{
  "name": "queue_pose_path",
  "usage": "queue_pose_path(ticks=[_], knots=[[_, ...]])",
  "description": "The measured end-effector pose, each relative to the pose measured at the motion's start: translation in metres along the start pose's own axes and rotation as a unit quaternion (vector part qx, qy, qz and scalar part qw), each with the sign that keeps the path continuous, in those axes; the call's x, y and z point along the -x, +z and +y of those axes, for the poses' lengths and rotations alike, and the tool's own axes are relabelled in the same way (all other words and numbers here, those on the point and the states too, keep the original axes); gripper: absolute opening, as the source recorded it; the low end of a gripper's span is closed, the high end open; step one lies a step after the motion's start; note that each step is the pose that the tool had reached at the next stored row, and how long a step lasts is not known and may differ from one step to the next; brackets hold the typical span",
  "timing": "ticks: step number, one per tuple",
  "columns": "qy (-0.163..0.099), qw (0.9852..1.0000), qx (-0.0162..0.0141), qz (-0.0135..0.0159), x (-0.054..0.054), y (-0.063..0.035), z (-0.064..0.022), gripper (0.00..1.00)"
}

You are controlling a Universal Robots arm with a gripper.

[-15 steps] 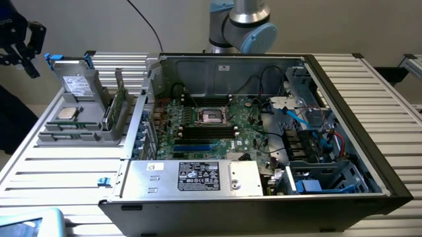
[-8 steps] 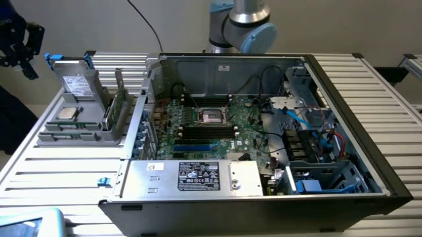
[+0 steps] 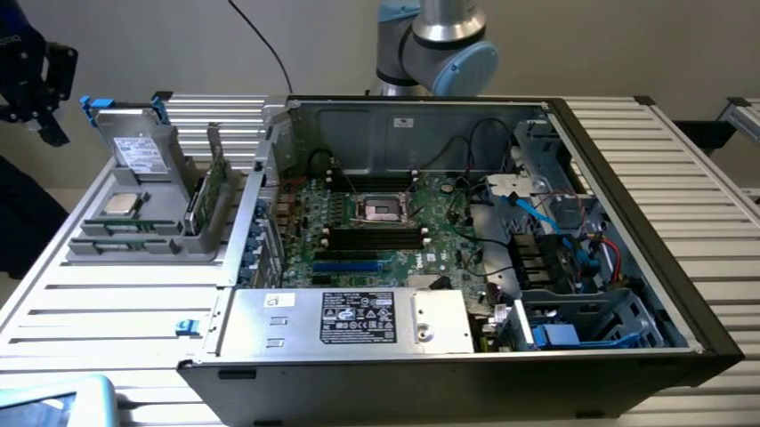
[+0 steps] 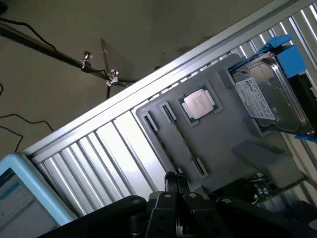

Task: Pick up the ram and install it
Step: 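Pick up the ram and move it above insertion slot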

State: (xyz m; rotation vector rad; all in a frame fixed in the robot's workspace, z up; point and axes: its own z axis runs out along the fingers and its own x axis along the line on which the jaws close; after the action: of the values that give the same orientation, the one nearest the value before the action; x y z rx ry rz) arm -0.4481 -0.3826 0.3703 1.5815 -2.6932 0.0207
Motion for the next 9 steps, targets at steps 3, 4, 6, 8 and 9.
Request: queue_pose_path(ticks=[3,4,6,8,9], knots=[[-0.027,0.9996,-0.0031,-0.0015,0.0000,0.0002,0.0000,0.11],[-0.036,0.9993,-0.0037,-0.0018,0.0000,0.0002,0.0000,0.11],[-0.055,0.9985,-0.0047,-0.0022,0.0000,0.0003,0.0000,0.11],[-0.073,0.9973,-0.0052,-0.0023,0.0000,0.0003,0.0000,0.11],[-0.082,0.9966,-0.0055,-0.0025,0.0000,0.0004,0.0000,0.11]])
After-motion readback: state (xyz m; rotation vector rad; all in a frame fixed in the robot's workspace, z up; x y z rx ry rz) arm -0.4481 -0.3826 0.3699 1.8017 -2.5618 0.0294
